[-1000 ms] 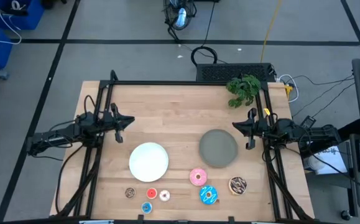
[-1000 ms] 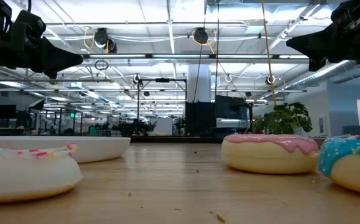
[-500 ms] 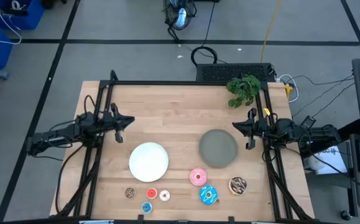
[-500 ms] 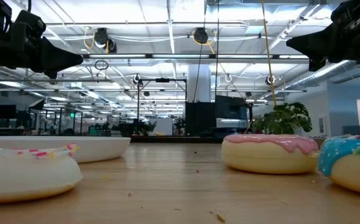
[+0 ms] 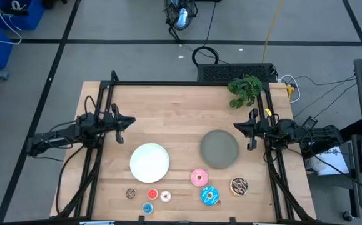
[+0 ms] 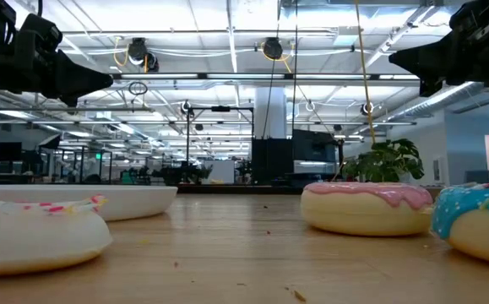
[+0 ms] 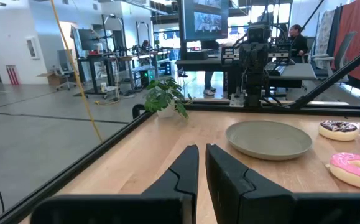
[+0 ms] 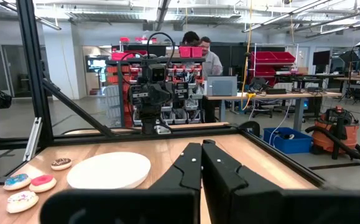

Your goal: Pick & Place donuts

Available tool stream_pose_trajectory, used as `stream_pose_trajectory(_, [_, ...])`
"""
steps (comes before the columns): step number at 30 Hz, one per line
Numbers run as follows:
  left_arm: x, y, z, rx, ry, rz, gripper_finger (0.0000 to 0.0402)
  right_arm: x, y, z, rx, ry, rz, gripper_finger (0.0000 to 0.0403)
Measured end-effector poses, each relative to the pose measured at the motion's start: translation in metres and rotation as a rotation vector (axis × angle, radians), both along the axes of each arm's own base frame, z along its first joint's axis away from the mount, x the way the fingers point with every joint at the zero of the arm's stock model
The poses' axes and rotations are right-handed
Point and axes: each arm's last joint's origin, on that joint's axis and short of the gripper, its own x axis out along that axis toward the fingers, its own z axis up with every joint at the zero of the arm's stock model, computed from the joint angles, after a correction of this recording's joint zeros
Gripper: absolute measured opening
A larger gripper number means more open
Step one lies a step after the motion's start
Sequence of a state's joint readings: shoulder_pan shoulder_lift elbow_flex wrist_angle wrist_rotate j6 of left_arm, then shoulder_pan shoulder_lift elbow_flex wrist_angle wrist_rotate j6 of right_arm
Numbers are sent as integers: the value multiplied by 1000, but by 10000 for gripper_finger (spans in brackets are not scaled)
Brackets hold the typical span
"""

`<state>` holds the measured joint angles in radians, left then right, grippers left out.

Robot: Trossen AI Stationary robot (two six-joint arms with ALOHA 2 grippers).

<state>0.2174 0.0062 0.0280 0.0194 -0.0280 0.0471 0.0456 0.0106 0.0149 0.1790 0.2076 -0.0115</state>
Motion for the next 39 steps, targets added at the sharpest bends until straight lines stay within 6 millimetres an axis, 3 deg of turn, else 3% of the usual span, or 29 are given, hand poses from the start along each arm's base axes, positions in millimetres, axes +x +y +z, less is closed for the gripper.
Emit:
stream_pose_trajectory(35, [0,0,0,0,-1,0,35,0,0,0,0,-2,0,0])
stream_pose_trajectory(39, [-1,0,7,-28,-78,-4,35,0,0,1,1,-14,0,0])
